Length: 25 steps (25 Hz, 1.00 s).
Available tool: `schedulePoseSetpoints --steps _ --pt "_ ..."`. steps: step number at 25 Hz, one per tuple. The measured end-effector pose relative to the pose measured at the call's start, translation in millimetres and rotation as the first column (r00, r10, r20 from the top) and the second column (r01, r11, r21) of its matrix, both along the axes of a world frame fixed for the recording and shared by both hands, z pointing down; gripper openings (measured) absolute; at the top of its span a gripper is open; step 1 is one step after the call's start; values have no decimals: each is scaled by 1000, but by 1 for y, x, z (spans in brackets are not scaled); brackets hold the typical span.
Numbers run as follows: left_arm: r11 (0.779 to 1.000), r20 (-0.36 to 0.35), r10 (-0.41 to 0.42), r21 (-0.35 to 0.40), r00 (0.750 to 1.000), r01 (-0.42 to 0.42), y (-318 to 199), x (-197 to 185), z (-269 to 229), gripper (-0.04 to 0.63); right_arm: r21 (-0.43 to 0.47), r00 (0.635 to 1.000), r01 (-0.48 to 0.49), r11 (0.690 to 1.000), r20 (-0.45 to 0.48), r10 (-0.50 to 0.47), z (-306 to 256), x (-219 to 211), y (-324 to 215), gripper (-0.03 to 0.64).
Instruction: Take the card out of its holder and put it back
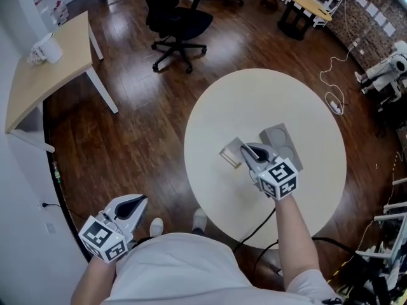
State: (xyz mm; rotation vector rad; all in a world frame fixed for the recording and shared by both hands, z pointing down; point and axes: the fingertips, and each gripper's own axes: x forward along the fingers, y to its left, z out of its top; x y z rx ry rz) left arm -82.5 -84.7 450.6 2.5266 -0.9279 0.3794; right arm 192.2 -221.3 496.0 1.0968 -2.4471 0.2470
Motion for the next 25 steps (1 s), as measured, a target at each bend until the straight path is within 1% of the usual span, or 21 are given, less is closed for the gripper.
schedulePoseSetpoints --steps 4,8,13,20,25 --pt "999 -23 42 22 999 -41 3 -17 -3 3 14 1000 -9 1000 -13 9 -19 -25 29 21" --pt "996 -25 84 42 996 -83 13 -39 -6 3 8 1000 -10 1000 -13 10 -29 -63 68 21" --pt "990 -26 127 60 992 -126 28 -78 -3 3 -8 1000 5 1000 2 -5 -31 -129 124 21" --pt "985 -9 164 56 986 -164 47 -134 12 3 -41 999 29 999 16 -28 -22 -221 204 21" --pt "981 1 184 59 983 -184 48 -154 19 3 -80 996 91 993 25 -89 -26 -275 247 21"
